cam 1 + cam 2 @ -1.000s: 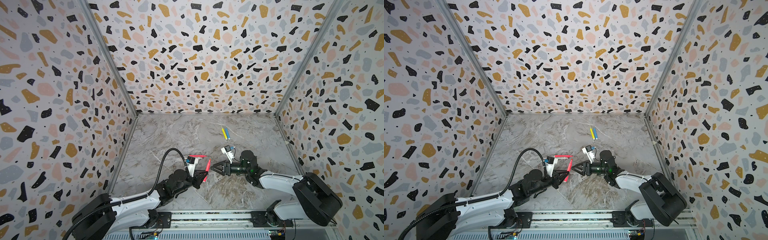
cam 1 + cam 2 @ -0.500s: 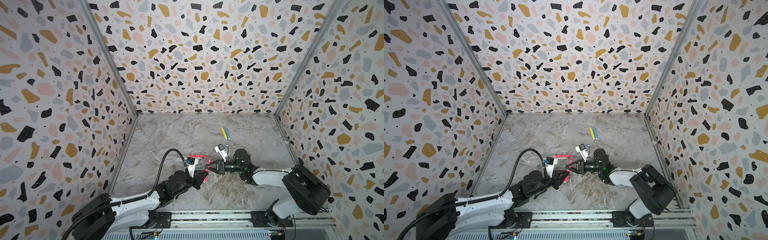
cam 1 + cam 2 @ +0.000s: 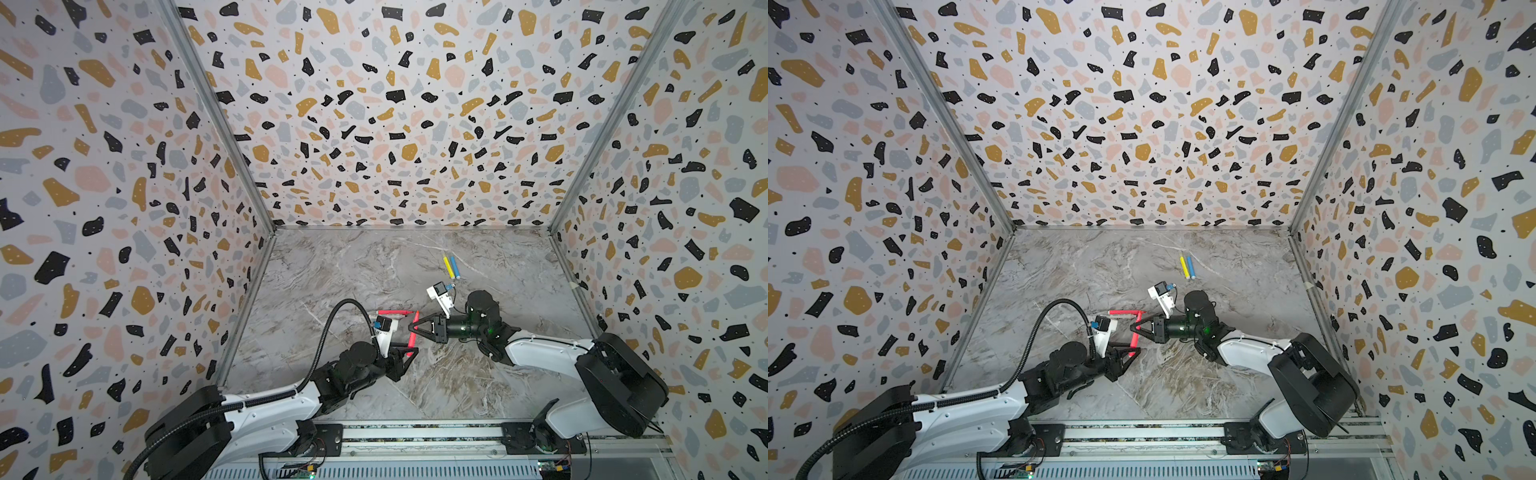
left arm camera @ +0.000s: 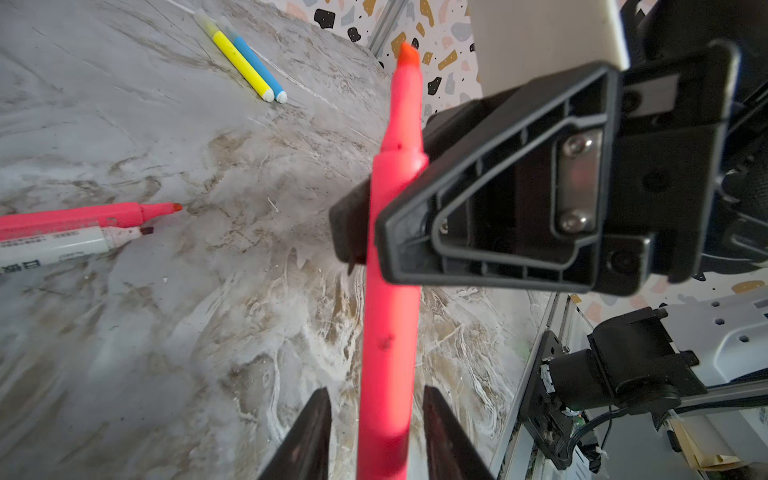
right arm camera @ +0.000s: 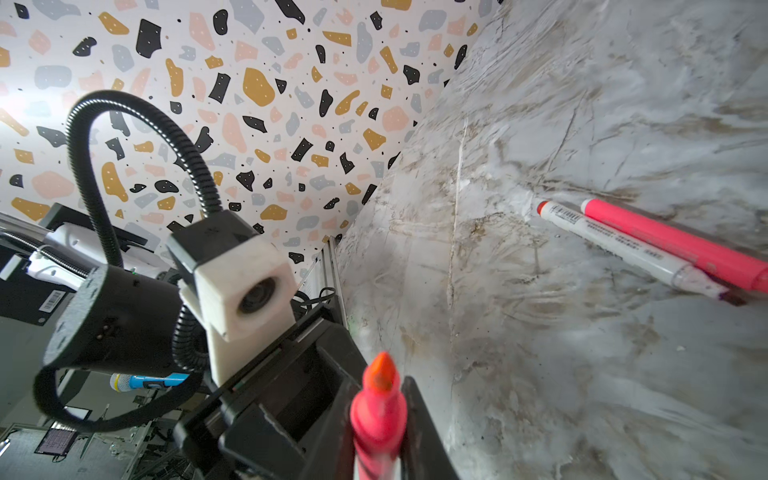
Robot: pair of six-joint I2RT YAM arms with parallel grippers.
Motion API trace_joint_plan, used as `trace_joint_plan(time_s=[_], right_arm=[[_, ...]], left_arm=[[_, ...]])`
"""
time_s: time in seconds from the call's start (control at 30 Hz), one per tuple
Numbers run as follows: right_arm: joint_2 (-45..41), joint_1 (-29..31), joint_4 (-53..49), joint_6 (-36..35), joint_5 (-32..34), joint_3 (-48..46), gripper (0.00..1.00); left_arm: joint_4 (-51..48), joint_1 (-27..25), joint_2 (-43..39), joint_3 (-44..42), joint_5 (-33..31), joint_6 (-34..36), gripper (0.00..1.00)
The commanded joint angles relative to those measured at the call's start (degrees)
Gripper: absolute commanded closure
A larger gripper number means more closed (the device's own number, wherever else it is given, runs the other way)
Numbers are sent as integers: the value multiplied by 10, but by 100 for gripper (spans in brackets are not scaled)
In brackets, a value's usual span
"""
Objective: Insert the pens into the pen caps
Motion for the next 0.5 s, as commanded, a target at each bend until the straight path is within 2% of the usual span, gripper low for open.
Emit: trace_joint_plan(time_s=[0.0,0.33,0.47], right_arm=[[-17,2,-23,-23,3,15,94],[-29,17,-55,-51,5,20,94],[-30,21,-57,-52,6,21,93]], left_arm=[[25,-2,1,6,9,0,64],[17,-2,1,21,11,-2,63],[19,-2,4,23,9,-4,67]])
